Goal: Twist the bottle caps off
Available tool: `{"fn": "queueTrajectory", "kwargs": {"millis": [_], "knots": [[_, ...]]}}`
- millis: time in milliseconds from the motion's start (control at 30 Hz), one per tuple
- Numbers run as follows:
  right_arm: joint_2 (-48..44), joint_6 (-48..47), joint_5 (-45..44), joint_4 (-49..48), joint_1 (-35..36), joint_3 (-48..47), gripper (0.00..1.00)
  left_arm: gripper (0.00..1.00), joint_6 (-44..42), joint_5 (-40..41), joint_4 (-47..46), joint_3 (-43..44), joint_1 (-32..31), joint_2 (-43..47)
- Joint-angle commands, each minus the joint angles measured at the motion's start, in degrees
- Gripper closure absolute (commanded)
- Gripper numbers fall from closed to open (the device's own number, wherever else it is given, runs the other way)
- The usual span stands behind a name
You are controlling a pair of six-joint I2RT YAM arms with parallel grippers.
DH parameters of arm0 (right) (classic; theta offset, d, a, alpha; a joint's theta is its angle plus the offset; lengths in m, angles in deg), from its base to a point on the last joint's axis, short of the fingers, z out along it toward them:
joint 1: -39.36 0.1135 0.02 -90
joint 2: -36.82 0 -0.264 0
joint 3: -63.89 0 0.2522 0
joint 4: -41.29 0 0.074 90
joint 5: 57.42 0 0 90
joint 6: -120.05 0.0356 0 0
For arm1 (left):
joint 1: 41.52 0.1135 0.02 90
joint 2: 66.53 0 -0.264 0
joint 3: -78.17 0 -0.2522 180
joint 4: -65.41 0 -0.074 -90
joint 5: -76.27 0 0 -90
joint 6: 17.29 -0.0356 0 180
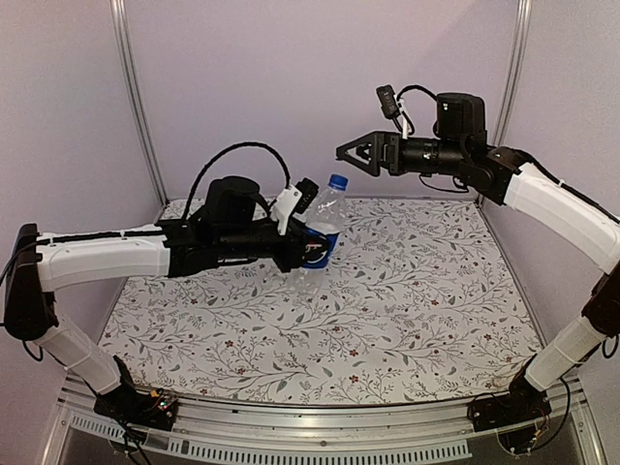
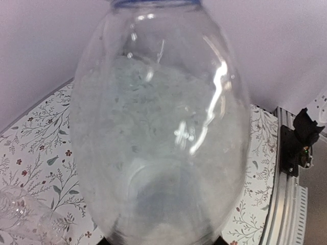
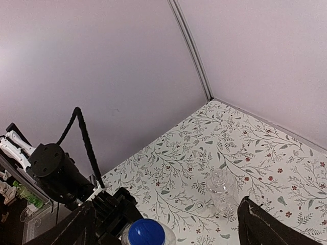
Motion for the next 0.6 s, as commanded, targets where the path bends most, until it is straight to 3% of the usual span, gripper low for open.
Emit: {"fn": "queueTrajectory", "kwargs": {"millis": [0,300,567], "knots": [[0.30,3.67,-5.67,-1.67,1.59,-0.66,0.08,0.70,-0.16,10.29,-0.24,2.74,-2.50,-1.15],[3.19,4.61,-4.93,-1.33,3.53,-0.58,0.16,0.70,-0.85,14.92,0.31,4.32,-4.04,-2.77],[4.03,4.31,-3.56,-1.30,3.83,-0.59,0.37,0.70,-1.25,15.85,0.30,4.17,-4.21,-2.83]]}}
